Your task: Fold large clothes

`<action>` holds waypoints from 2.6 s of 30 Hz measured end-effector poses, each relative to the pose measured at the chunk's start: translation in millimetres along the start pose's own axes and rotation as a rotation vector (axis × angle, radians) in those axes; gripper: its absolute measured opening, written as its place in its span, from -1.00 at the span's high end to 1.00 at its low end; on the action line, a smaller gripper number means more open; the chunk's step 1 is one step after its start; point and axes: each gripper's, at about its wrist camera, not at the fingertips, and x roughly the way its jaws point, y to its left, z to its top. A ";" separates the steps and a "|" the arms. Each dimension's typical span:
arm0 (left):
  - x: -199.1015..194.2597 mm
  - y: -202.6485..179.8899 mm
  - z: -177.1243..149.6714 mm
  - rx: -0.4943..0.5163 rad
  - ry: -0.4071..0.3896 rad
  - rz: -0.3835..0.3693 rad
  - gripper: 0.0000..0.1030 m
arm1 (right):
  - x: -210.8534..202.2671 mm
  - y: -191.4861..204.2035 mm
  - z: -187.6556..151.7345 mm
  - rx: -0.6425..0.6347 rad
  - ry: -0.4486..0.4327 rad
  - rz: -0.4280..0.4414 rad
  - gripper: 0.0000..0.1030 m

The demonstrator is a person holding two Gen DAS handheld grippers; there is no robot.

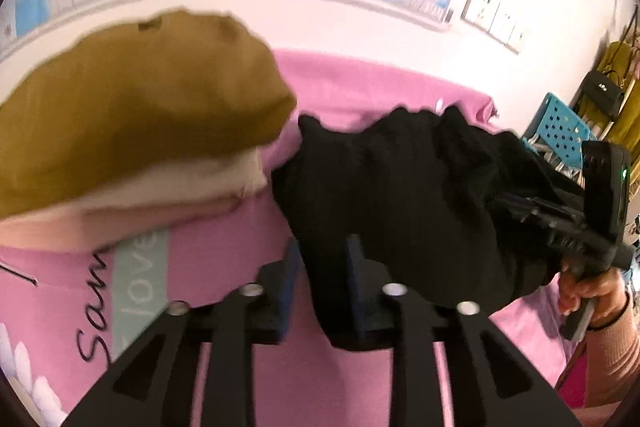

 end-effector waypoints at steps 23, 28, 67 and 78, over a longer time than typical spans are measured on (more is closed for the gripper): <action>11.3 -27.0 -6.2 0.073 0.008 -0.009 -0.36 | -63.3 19.8 -10.1 -0.157 -0.092 -0.167 -0.35; 6.9 -21.5 -9.9 0.037 0.020 -0.018 -0.43 | -70.6 67.7 -22.7 -0.349 -0.085 -0.112 -0.46; 29.4 -47.9 -41.8 -0.149 0.130 -0.408 -0.47 | -41.0 74.1 -38.8 -0.369 -0.047 -0.199 0.17; 51.8 -38.7 -23.4 -0.410 0.071 -0.531 -0.47 | -43.8 60.2 -29.5 -0.267 -0.066 -0.124 0.18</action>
